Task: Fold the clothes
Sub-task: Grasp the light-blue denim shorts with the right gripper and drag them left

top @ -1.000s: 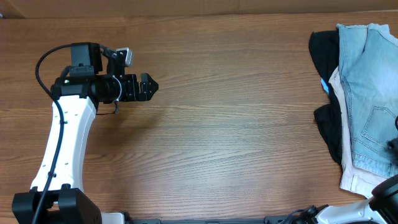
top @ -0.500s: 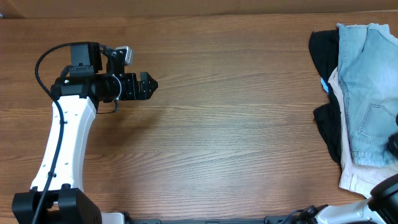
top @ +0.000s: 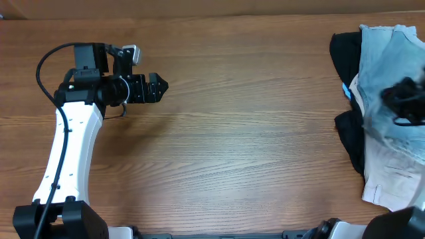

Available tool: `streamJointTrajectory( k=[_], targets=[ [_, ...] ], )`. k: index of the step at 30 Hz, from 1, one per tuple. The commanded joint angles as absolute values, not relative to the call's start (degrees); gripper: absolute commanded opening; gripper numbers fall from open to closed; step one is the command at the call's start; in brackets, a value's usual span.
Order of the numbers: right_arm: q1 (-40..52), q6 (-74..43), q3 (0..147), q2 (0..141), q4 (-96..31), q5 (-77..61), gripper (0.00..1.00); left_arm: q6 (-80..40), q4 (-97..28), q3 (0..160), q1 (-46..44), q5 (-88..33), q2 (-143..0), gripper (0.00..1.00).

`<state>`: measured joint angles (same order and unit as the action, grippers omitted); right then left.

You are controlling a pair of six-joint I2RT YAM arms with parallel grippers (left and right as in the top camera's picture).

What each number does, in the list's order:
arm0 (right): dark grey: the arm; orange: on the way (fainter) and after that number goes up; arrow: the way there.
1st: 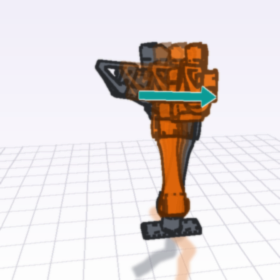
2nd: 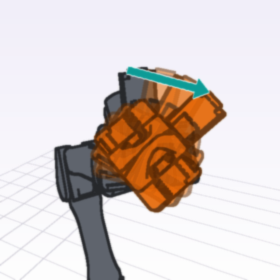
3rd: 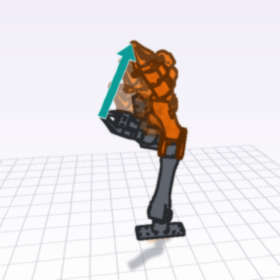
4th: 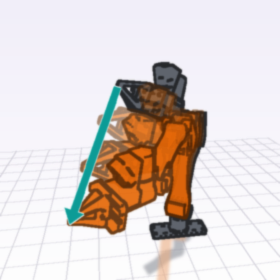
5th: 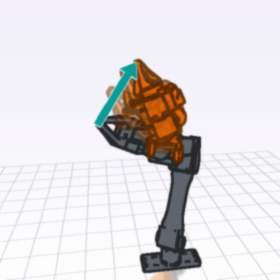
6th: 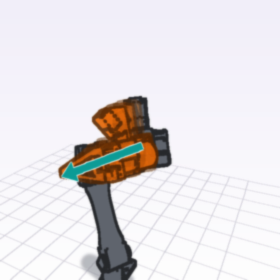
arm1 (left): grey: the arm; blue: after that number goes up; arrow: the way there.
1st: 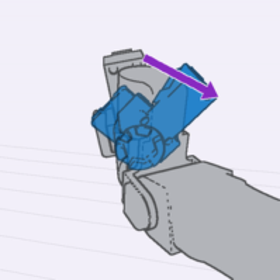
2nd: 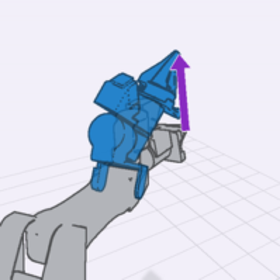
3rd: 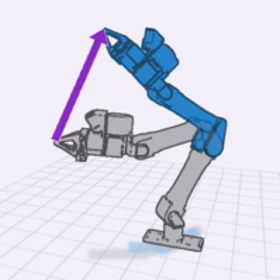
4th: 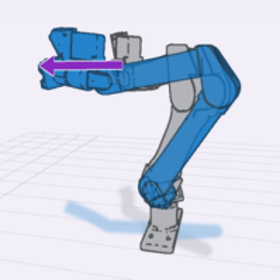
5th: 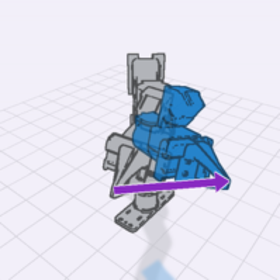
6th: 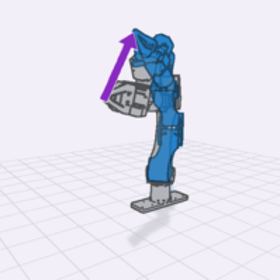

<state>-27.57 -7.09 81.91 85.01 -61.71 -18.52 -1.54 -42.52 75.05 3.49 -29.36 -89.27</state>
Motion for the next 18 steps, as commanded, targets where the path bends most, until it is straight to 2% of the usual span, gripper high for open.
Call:
streamJointTrajectory(
  k=[1, 9, 18],
  targets=[
    [-19.09, -6.63, 83.44, 83.24, -63.02, -22.65, 0.04, -2.81, -41.36, 76.36, 3.84, -30.35, -89.21, 0.96],
    [4.86, -9.74, 83.33, 83.53, -63.07, -23.2, 0.04, -2.81, -39.97, 77.71, 5.04, -30.0, -89.14, 0.97],
    [30.2, -15.73, 83.26, 88.31, -57.95, -22.61, 0.04, -2.81, -40.36, 80.95, 11.62, -29.85, -89.12, 0.97]
  ],
)
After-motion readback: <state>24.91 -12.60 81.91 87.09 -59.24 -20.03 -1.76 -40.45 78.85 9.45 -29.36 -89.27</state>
